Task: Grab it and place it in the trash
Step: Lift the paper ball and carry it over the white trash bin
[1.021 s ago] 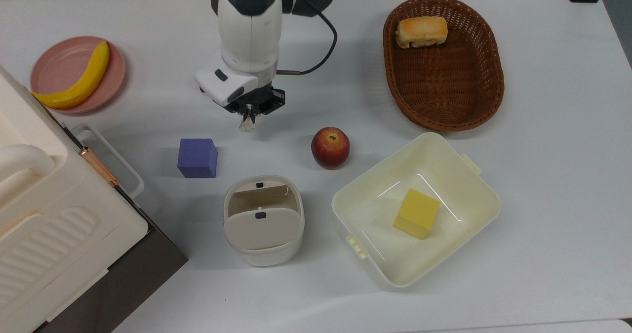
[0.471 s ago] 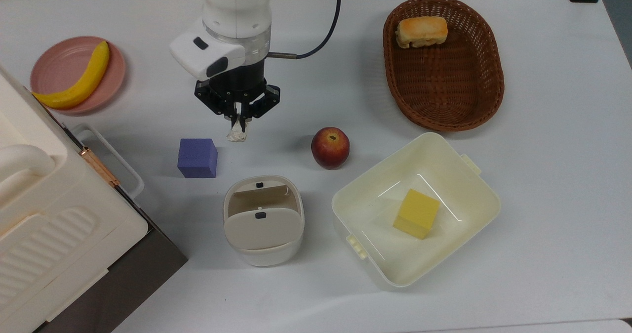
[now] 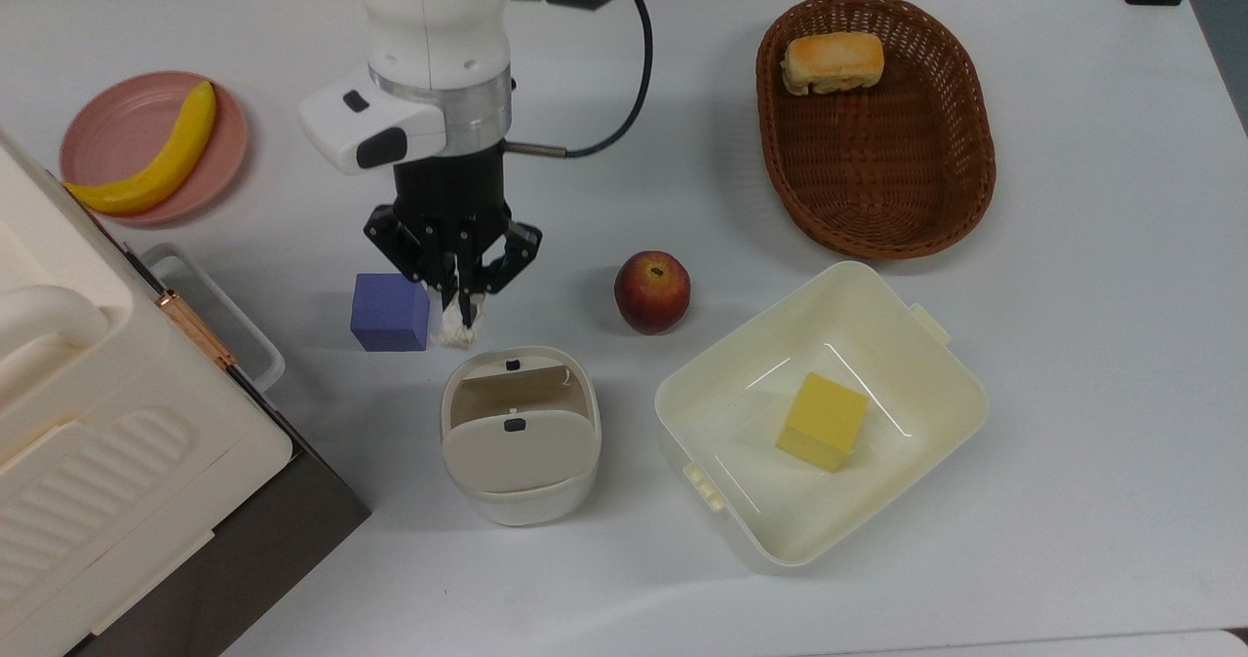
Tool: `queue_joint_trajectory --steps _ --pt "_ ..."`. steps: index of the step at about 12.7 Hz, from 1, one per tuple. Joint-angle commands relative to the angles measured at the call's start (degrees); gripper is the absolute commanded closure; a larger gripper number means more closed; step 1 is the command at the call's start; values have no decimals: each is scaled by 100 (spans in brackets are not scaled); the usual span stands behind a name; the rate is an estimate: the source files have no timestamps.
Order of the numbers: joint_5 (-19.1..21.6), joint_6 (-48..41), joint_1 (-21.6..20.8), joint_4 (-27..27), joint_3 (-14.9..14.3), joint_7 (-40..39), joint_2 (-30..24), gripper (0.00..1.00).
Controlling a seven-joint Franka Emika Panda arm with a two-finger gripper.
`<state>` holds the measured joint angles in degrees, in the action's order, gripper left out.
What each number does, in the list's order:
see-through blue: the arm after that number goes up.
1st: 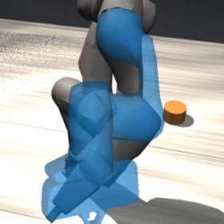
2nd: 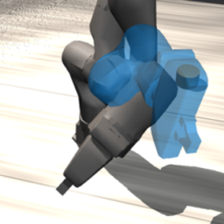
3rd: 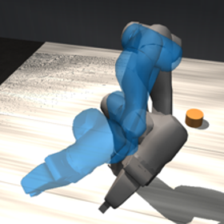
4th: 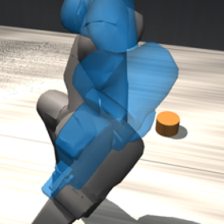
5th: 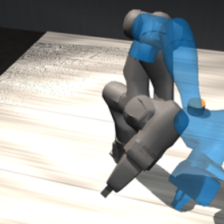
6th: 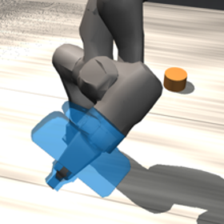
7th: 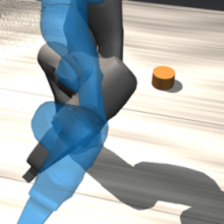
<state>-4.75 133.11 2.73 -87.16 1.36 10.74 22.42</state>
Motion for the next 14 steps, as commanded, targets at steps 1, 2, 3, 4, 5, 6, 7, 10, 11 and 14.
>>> queue_joint_trajectory --steps 1,2,3,4,5,6,7,10,11,14 --pt "9 215 0 427 39 779 342 96" --pt "26 224 9 471 57 868 342 97" --pt "27 224 26 498 66 1025 342 97" --pt "27 241 44 498 75 1114 351 96" --pt "44 355 61 507 110 1132 403 96" --pt "88 617 140 498 188 1150 482 96" --pt "79 724 158 489 285 1176 535 96" --pt "53 839 132 489 374 1185 703 96" --pt "44 839 114 489 374 1185 729 96" --pt "-69 830 105 480 374 1159 764 63"
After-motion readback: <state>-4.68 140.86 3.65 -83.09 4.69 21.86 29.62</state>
